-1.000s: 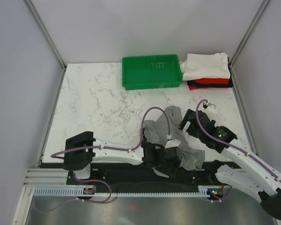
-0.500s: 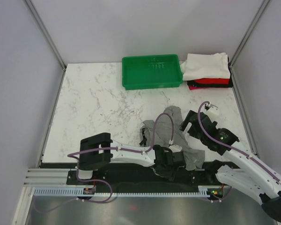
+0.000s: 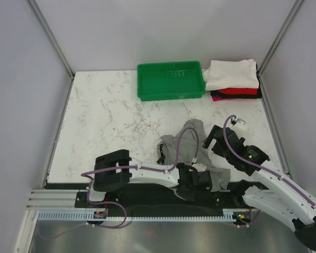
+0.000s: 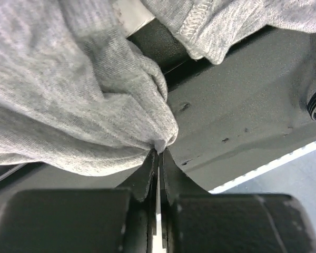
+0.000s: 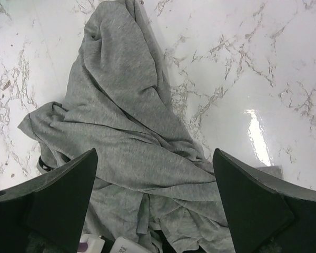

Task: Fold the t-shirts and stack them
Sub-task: Flatten the tshirt out

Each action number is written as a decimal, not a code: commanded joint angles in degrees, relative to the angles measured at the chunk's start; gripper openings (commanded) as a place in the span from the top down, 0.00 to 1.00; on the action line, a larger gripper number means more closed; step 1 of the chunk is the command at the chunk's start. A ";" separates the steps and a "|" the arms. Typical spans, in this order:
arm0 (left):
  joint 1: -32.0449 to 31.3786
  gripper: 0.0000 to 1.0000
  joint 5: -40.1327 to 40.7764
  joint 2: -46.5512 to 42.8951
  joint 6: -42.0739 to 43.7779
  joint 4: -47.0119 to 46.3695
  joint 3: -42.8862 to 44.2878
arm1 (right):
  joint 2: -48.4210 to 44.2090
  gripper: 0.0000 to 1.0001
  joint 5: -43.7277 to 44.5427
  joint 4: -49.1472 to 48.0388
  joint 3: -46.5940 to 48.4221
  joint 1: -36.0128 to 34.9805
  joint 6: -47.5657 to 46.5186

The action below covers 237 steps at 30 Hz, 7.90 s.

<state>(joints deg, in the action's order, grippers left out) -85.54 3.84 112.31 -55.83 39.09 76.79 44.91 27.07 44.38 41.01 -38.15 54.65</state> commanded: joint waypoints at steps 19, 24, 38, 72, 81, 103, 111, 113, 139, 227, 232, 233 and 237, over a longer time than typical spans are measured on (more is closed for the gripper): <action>52.66 0.98 28.95 -60.71 21.64 21.82 -11.48 | 8.43 0.03 -16.43 -9.84 -8.94 -2.53 2.39; 54.95 0.98 29.83 -64.40 21.82 20.77 -15.18 | 12.84 0.16 -16.43 -12.47 -9.46 -5.18 2.39; 59.61 0.98 28.25 -64.68 25.87 18.48 -15.27 | 17.13 0.77 -13.54 -14.67 -12.54 -7.11 3.27; 62.07 0.98 22.01 -58.88 42.48 17.32 -7.34 | 25.94 0.58 0.98 6.88 16.57 -5.10 -12.29; 61.98 0.98 16.12 -63.44 33.87 17.16 -17.90 | 22.33 0.33 -12.31 -3.07 9.97 17.57 -16.87; 61.98 0.98 11.90 -68.54 33.60 11.01 -21.16 | 31.56 0.47 -20.56 -17.13 -2.69 30.24 -19.58; 61.98 0.98 11.98 -68.10 34.21 9.86 -21.95 | 37.09 0.69 -21.80 -20.47 -4.28 30.24 -19.58; 61.98 0.98 12.51 -68.19 34.39 9.95 -21.86 | 36.92 0.81 -21.71 -20.39 -4.10 30.33 -19.50; 61.98 0.98 18.93 -52.37 53.19 9.60 38.50 | 27.52 1.00 -19.42 10.81 66.81 30.33 -25.64; 61.98 0.98 10.14 -92.36 35.88 -0.42 -34.52 | 17.95 0.97 -14.41 -4.58 -2.00 15.56 -15.01; 61.98 0.98 10.49 -92.54 36.49 -0.24 -33.38 | 12.68 0.97 -15.12 0.09 3.10 15.48 -14.58; 61.90 0.98 10.75 -92.36 36.58 -0.07 -33.03 | 12.14 1.00 -15.12 1.57 4.85 15.48 -14.66; 61.98 0.98 11.37 -91.05 37.29 0.20 -27.60 | 9.59 1.00 -15.29 4.66 10.12 15.48 -14.40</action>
<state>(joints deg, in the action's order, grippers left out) -23.81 13.43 20.56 -18.59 41.82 43.40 56.36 11.05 45.12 46.30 -22.39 39.46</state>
